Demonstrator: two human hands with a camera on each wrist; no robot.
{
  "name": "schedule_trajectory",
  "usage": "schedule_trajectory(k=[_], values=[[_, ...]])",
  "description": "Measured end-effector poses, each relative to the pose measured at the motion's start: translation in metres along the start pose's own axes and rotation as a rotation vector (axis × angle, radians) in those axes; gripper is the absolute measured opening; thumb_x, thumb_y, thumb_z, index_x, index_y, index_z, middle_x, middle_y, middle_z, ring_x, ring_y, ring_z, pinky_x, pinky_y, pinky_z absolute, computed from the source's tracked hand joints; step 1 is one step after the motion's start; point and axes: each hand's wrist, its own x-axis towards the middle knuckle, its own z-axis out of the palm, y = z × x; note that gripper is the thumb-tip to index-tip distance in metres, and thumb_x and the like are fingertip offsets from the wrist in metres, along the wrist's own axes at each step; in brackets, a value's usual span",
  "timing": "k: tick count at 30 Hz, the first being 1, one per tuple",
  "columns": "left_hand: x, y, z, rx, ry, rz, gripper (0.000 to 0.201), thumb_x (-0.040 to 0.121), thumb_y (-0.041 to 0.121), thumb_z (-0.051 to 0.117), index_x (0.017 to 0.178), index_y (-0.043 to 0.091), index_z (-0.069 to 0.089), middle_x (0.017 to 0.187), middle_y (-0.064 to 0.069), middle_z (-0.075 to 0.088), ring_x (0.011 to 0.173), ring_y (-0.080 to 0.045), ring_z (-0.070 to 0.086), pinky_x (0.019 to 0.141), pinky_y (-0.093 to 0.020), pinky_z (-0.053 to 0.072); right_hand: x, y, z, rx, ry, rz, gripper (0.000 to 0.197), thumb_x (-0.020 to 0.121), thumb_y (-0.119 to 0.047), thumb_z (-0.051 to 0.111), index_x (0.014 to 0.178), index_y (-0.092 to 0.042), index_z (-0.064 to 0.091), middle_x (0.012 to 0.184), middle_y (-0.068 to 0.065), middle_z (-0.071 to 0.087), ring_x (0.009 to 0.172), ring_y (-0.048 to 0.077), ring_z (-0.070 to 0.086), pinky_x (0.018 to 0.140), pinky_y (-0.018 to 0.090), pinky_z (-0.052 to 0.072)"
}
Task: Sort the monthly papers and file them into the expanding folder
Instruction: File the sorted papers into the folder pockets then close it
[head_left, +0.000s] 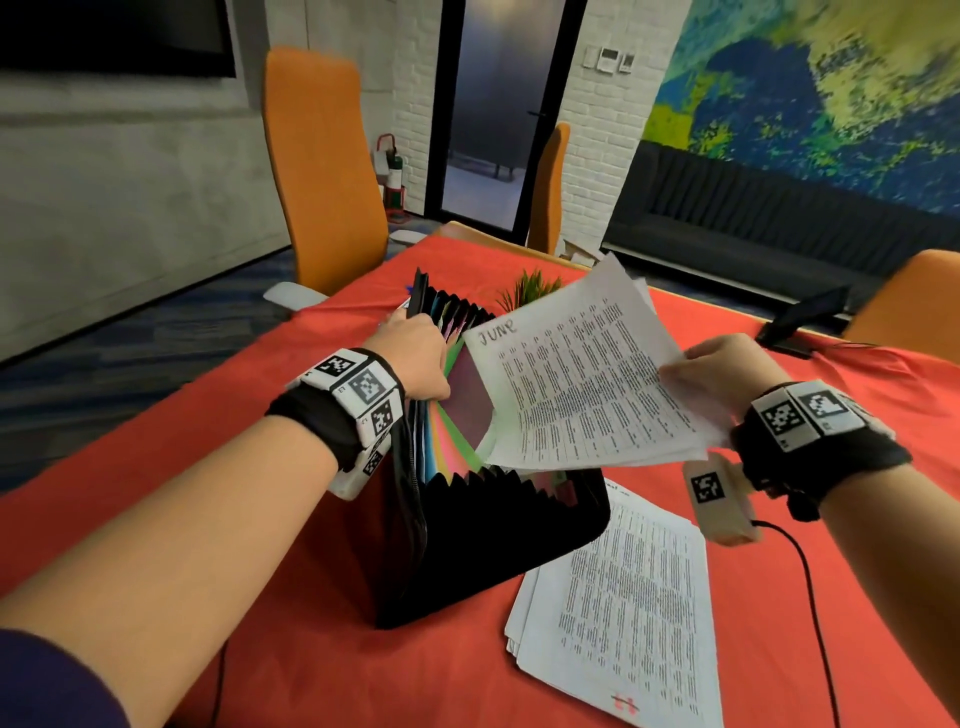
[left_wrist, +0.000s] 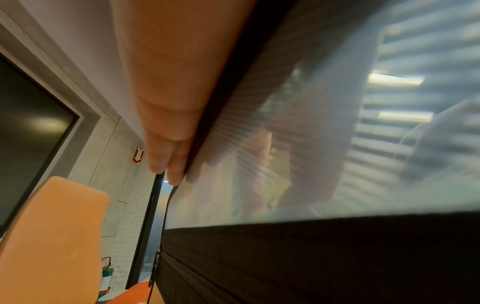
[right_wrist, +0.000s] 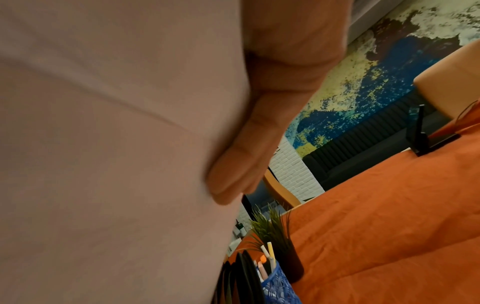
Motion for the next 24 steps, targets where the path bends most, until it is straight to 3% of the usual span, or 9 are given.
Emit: schedule_trajectory(k=[5, 10, 14, 17, 19, 21, 24], values=[[0.003, -0.003, 0.002, 0.017, 0.003, 0.018, 0.015, 0.074, 0.025, 0.063, 0.079, 0.014, 0.073, 0.117, -0.007, 0.052, 0.124, -0.029, 0.038, 0.106, -0.039, 0.030, 0.007, -0.016, -0.011, -0.057, -0.018, -0.031, 0.023, 0.077, -0.011, 0.067, 0.099, -0.005, 0.070, 0.087, 0.012, 0.064, 0.077, 0.022, 0.057, 0.067, 0.025, 0.040], [0.003, -0.006, 0.002, 0.005, -0.019, 0.016, 0.012, 0.072, 0.028, 0.064, 0.065, 0.020, 0.064, 0.113, -0.005, 0.054, 0.127, -0.028, 0.036, 0.109, -0.041, 0.027, 0.008, -0.039, -0.016, -0.011, 0.018, -0.095, 0.027, 0.076, -0.013, 0.071, 0.102, -0.005, 0.067, 0.091, 0.010, 0.063, 0.081, 0.021, 0.056, 0.071, 0.028, 0.043], [0.002, -0.002, 0.001, 0.030, -0.024, 0.020, 0.016, 0.075, 0.030, 0.065, 0.079, 0.015, 0.071, 0.117, -0.005, 0.049, 0.125, -0.031, 0.033, 0.106, -0.040, 0.029, 0.014, -0.065, -0.010, -0.079, 0.048, -0.170, 0.025, 0.076, -0.016, 0.071, 0.097, -0.002, 0.069, 0.086, 0.011, 0.061, 0.080, 0.022, 0.055, 0.067, 0.027, 0.037], [0.002, -0.001, 0.001, 0.032, -0.026, 0.026, 0.019, 0.076, 0.032, 0.065, 0.081, 0.016, 0.072, 0.118, -0.005, 0.049, 0.126, -0.031, 0.033, 0.109, -0.041, 0.028, 0.022, -0.082, -0.001, -0.203, 0.124, -0.212, 0.026, 0.077, -0.016, 0.068, 0.097, 0.001, 0.070, 0.095, 0.018, 0.065, 0.091, 0.030, 0.060, 0.073, 0.031, 0.045], [0.001, -0.001, -0.001, 0.037, -0.029, 0.021, 0.021, 0.077, 0.033, 0.064, 0.084, 0.015, 0.072, 0.120, -0.006, 0.048, 0.124, -0.031, 0.034, 0.106, -0.039, 0.028, 0.024, -0.089, 0.007, -0.237, 0.144, -0.230, 0.022, 0.079, -0.013, 0.063, 0.092, 0.004, 0.069, 0.088, 0.019, 0.064, 0.084, 0.030, 0.059, 0.068, 0.031, 0.045], [0.000, -0.001, -0.003, 0.049, -0.027, 0.021, 0.022, 0.079, 0.034, 0.064, 0.085, 0.014, 0.072, 0.122, -0.007, 0.048, 0.124, -0.031, 0.034, 0.104, -0.037, 0.027, 0.019, -0.093, 0.020, -0.282, 0.103, -0.266, 0.017, 0.080, -0.011, 0.058, 0.083, 0.003, 0.067, 0.073, 0.015, 0.057, 0.071, 0.028, 0.053, 0.061, 0.028, 0.038], [-0.001, -0.001, -0.004, 0.072, -0.054, 0.013, 0.023, 0.078, 0.036, 0.064, 0.083, 0.016, 0.072, 0.128, -0.008, 0.045, 0.129, -0.034, 0.029, 0.110, -0.043, 0.021, 0.011, -0.096, 0.043, -0.361, 0.045, -0.318, 0.013, 0.081, -0.011, 0.055, 0.072, -0.002, 0.059, 0.056, 0.007, 0.043, 0.052, 0.021, 0.042, 0.047, 0.022, 0.028]])
